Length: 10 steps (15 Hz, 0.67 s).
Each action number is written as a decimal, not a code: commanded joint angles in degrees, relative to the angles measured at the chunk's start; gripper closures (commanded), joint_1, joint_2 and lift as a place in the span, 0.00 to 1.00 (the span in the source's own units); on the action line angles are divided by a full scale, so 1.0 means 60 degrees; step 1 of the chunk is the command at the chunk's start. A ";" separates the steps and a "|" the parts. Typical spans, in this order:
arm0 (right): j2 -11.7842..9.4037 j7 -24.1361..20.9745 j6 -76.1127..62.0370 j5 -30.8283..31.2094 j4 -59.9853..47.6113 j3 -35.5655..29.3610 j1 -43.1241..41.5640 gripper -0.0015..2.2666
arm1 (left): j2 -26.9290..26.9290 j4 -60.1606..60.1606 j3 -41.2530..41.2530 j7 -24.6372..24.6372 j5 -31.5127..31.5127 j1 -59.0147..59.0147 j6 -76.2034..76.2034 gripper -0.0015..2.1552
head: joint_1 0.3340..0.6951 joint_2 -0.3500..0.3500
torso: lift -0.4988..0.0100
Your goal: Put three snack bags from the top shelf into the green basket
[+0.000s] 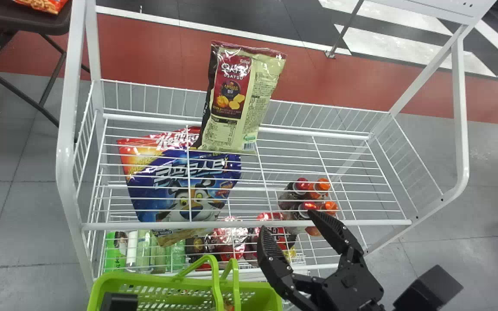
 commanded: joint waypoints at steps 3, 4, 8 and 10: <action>0.0000 0.0001 -0.0041 -0.0013 0.0003 -0.0010 0.0000 0.03 | -0.0025 -0.0015 0.0012 -0.0013 0.0001 0.0000 0.0000 0.99 | 1.00 0.00 | 0.88; 0.0000 0.0001 -0.0041 -0.0013 0.0033 0.0004 0.0000 0.03 | -0.0025 -0.0015 0.0012 -0.0027 0.0001 0.0000 0.0000 0.99 | 1.00 0.00 | 0.88; 0.0000 -0.0014 -0.0539 -0.0013 0.0135 -0.0010 0.0029 0.03 | -0.0025 -0.0045 0.0012 -0.0027 -0.0013 0.0000 0.0030 1.00 | 1.00 0.00 | 0.88; 0.0000 -0.0028 -0.0627 -0.0013 0.0135 0.0004 0.0073 0.03 | -0.0025 -0.0089 0.0012 -0.0027 -0.0028 0.0000 0.0088 0.99 | 1.00 0.00 | 0.88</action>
